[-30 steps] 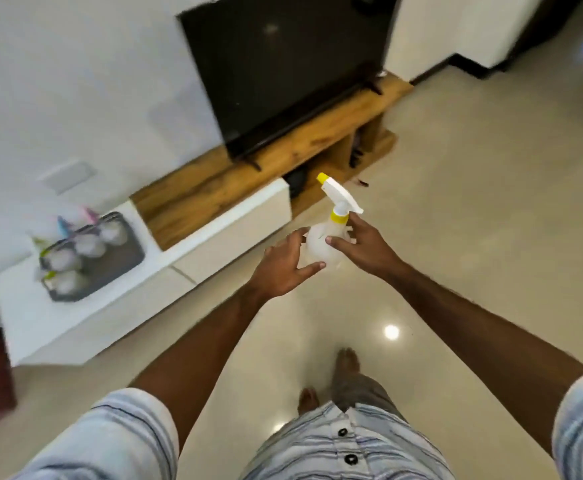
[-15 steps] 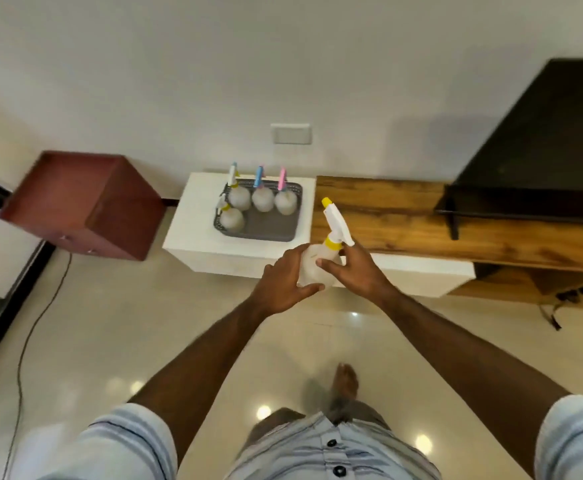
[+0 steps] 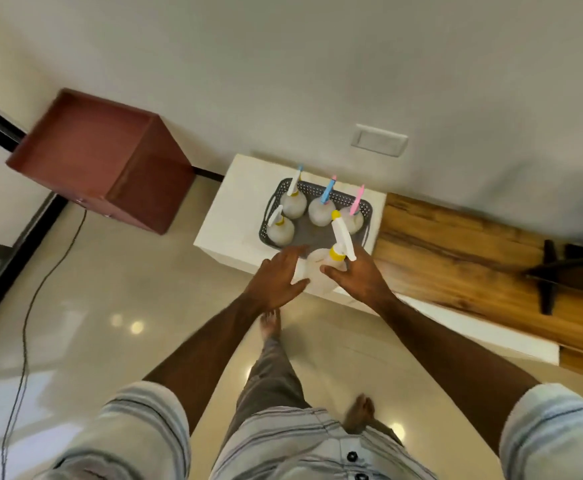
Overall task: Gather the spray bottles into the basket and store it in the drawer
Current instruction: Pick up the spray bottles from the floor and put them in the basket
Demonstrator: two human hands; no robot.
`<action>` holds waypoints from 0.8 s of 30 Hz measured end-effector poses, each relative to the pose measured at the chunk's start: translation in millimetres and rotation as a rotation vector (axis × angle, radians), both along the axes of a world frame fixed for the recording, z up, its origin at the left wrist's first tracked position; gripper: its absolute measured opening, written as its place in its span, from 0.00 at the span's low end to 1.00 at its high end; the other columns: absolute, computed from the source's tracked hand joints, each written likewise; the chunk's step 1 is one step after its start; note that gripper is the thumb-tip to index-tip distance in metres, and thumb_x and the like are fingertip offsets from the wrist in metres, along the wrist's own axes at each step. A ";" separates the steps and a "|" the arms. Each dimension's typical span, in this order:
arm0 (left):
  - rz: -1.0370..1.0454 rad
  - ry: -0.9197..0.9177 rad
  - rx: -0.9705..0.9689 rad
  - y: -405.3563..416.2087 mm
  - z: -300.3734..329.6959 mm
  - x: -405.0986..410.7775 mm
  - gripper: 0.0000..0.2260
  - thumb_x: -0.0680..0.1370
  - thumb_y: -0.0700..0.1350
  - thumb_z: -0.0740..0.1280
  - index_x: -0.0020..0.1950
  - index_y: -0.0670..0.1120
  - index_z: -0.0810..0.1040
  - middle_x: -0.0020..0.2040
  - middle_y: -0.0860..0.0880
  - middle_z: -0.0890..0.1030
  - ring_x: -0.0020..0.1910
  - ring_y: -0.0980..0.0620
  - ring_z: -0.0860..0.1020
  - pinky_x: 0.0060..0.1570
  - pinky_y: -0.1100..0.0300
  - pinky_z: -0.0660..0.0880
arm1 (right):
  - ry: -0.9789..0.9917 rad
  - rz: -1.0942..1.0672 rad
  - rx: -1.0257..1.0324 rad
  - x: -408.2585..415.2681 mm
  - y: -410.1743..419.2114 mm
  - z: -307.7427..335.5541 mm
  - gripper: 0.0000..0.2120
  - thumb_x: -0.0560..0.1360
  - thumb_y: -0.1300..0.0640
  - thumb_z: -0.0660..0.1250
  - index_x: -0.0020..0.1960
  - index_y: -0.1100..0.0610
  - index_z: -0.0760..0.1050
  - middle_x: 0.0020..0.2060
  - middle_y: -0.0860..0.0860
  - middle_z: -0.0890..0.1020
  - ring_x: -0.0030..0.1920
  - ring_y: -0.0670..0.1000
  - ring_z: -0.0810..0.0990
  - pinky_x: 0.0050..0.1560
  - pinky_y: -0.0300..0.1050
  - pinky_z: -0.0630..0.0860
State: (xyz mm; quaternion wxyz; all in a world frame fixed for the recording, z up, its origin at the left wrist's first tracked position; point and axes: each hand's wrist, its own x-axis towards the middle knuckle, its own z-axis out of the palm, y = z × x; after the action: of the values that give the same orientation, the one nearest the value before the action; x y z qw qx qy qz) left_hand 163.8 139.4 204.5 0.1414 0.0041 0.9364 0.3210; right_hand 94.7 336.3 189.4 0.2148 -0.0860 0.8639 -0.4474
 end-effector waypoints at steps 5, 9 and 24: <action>0.131 0.164 0.016 -104.1 -38.3 -57.1 0.16 0.74 0.36 0.63 0.61 0.47 0.76 0.57 0.49 0.77 0.53 0.48 0.79 0.52 0.54 0.73 | 0.016 -0.099 0.118 -41.7 -56.0 -50.2 0.22 0.69 0.58 0.77 0.59 0.61 0.75 0.55 0.57 0.78 0.59 0.60 0.76 0.58 0.53 0.73; 0.286 0.059 0.024 -157.6 -89.0 -97.3 0.15 0.76 0.36 0.63 0.60 0.48 0.76 0.56 0.50 0.77 0.52 0.49 0.79 0.54 0.48 0.76 | 0.107 0.005 0.088 -80.4 -71.2 -85.3 0.18 0.65 0.69 0.76 0.53 0.67 0.76 0.48 0.57 0.78 0.53 0.63 0.77 0.55 0.56 0.73; 0.261 -0.272 0.281 -171.5 -254.3 -165.5 0.30 0.76 0.29 0.58 0.77 0.48 0.64 0.75 0.46 0.66 0.73 0.47 0.68 0.72 0.54 0.66 | -0.047 0.579 0.082 -188.7 -81.9 -215.3 0.21 0.63 0.74 0.76 0.56 0.67 0.80 0.56 0.62 0.81 0.61 0.61 0.78 0.63 0.61 0.72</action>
State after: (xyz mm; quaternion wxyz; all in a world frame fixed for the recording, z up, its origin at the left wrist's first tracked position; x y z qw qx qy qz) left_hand -1.8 -32.1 -49.8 0.2216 -0.1408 0.8476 0.4612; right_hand -94.0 254.4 -25.9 0.3568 -0.3100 0.8155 -0.3339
